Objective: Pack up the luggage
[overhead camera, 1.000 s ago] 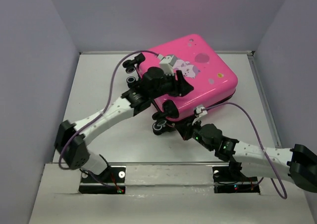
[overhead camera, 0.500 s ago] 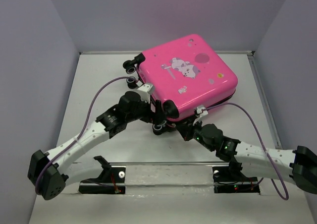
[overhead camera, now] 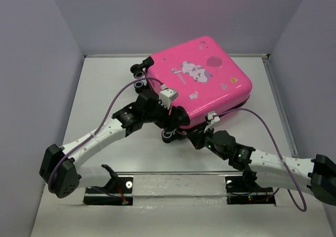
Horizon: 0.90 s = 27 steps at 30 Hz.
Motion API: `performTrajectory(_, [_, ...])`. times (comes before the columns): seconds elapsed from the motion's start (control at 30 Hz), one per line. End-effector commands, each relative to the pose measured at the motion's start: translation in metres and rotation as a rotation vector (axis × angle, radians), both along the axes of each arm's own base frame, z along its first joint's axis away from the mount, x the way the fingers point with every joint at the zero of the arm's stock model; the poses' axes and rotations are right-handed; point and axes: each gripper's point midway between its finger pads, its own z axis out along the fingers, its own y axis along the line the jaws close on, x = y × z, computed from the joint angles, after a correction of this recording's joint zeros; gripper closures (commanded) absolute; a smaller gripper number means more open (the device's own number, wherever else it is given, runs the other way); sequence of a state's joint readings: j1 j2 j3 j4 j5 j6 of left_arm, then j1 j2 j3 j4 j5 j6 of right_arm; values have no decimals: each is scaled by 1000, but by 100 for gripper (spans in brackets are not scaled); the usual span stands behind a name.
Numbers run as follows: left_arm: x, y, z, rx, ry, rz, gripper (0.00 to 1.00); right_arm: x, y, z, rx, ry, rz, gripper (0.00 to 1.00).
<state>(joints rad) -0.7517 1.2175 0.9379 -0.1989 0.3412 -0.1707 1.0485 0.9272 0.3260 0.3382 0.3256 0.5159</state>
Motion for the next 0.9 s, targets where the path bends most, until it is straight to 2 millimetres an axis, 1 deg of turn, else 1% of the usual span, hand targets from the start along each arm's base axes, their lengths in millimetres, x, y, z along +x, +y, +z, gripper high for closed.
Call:
performTrajectory(0.0, [-19, -9, -3, 2, 46, -137, 45, 7, -9, 4, -75, 18, -50, 93])
performTrajectory(0.07, [-19, -11, -7, 6, 57, -146, 50, 8, -13, 4, -94, 32, -69, 67])
performTrajectory(0.1, [-18, -10, -10, 16, 61, -139, 59, 7, -23, -6, -146, 65, -101, 55])
performTrajectory(0.13, [-17, -10, -11, 23, 62, -136, 66, 10, -29, -6, -160, 76, -140, 45])
performTrajectory(0.17, [-17, -10, -15, 32, 69, -136, 73, 19, -42, -2, -158, 88, -217, 34])
performTrajectory(0.2, [-15, -10, -16, 36, 71, -132, 84, 21, -55, -9, -194, 115, -257, 33])
performTrajectory(0.23, [-15, -11, -17, 34, 75, -132, 90, 25, -63, -9, -187, 130, -299, 34])
performTrajectory(0.27, [-15, -13, -18, 33, 85, -132, 94, 29, -73, -8, -165, 145, -352, 42])
performTrajectory(0.3, [-15, -14, -16, 26, 86, -131, 94, 37, -87, -7, -153, 149, -412, 49])
performTrajectory(0.33, [-14, -15, -16, 18, 86, -128, 94, 40, -98, 0, -123, 135, -462, 62])
performTrajectory(0.37, [-15, -16, -16, 16, 95, -121, 94, 42, -108, 1, -114, 133, -498, 69])
performTrajectory(0.4, [-16, -16, -19, 18, 100, -113, 94, 49, -127, 8, -89, 126, -569, 74])
performTrajectory(0.43, [-18, -17, -21, 18, 105, -110, 94, 52, -135, 13, -81, 115, -593, 82])
performTrajectory(0.47, [-23, -20, -24, 22, 109, -120, 94, 56, -142, 17, -71, 105, -618, 85])
performTrajectory(0.5, [-25, -21, -28, 36, 114, -108, 94, 64, -157, 25, -57, 92, -676, 85])
performTrajectory(0.53, [-29, -23, -31, 38, 123, -111, 94, 69, -165, 29, -58, 83, -703, 86])
performTrajectory(0.57, [-37, -30, -32, 31, 124, -132, 94, 74, -169, 28, -83, 86, -702, 86])
performTrajectory(0.6, [-43, -32, -34, 29, 134, -142, 94, 81, -173, 30, -87, 87, -707, 86])
performTrajectory(0.63, [-48, -36, -34, 19, 150, -143, 94, 92, -172, 42, -54, 57, -701, 86])
performTrajectory(0.67, [-58, -43, -32, -11, 146, -167, 94, 103, -173, 37, -74, 67, -660, 86])
performTrajectory(0.7, [-65, -49, -27, -46, 170, -182, 94, 118, -167, 56, -16, -2, -628, 86])
performTrajectory(0.73, [-67, -58, -22, -87, 162, -194, 94, 128, -156, 47, -33, 20, -529, 84])
performTrajectory(0.77, [-73, -62, -24, -99, 176, -205, 94, 134, -140, 51, -30, 12, -452, 83])
performTrajectory(0.8, [-83, -72, -20, -124, 181, -237, 94, 143, -128, 61, -23, -22, -395, 83])
performTrajectory(0.83, [-87, -78, -18, -144, 197, -242, 94, 149, -104, 83, -12, -69, -262, 83])
performTrajectory(0.87, [-87, -88, -15, -175, 189, -252, 94, 158, -90, 73, -33, -47, -194, 83])
